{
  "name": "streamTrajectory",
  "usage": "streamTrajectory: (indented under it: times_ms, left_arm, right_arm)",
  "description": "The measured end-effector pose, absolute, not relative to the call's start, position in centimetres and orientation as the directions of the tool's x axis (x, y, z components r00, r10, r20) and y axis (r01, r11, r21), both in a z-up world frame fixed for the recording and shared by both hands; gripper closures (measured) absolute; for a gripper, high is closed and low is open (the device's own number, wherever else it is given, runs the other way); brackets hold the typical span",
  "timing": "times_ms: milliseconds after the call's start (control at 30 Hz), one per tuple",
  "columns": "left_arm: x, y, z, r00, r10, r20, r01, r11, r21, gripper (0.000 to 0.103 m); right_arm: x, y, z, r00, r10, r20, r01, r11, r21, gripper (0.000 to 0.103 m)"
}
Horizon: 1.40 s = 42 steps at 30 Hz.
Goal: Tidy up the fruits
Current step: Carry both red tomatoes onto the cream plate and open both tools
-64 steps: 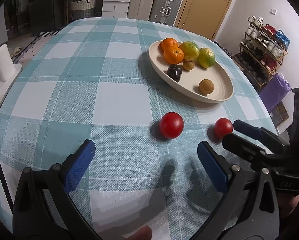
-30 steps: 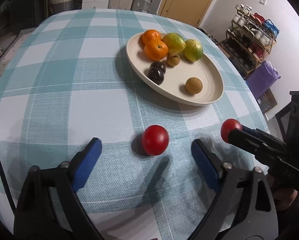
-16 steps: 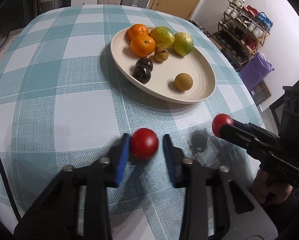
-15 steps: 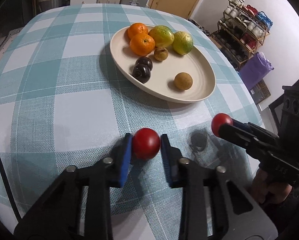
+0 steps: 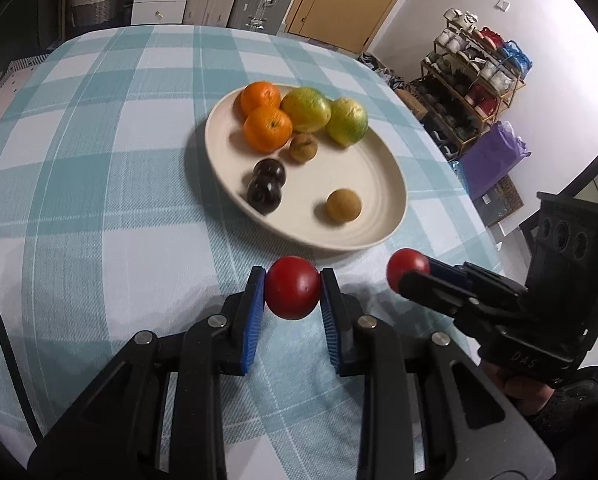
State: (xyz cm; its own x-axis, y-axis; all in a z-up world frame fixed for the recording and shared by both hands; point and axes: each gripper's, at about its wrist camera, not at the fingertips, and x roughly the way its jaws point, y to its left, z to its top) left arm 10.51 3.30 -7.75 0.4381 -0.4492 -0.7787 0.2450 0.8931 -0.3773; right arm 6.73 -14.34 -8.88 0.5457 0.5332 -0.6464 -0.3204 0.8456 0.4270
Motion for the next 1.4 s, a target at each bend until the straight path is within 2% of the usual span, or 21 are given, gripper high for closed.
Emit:
streamTrajectory:
  times_ms: [533, 1400]
  left_arm:
    - [15.2, 0.9, -5.7, 0.440, -0.494, -0.750, 0.303, 0.868, -0.393, 0.079]
    - [22.1, -2.0, -7.8, 0.391, -0.513, -0.764, 0.292, 0.857, -0.425, 0.079]
  right_arm:
    - [10.6, -14.9, -7.9, 0.559, 0.527, -0.641, -0.314, 0.849, 0.425, 0.072]
    - [17.9, -16.8, -7.2, 0.594, 0.485, -0.642, -0.266, 0.871, 0.412, 0.072]
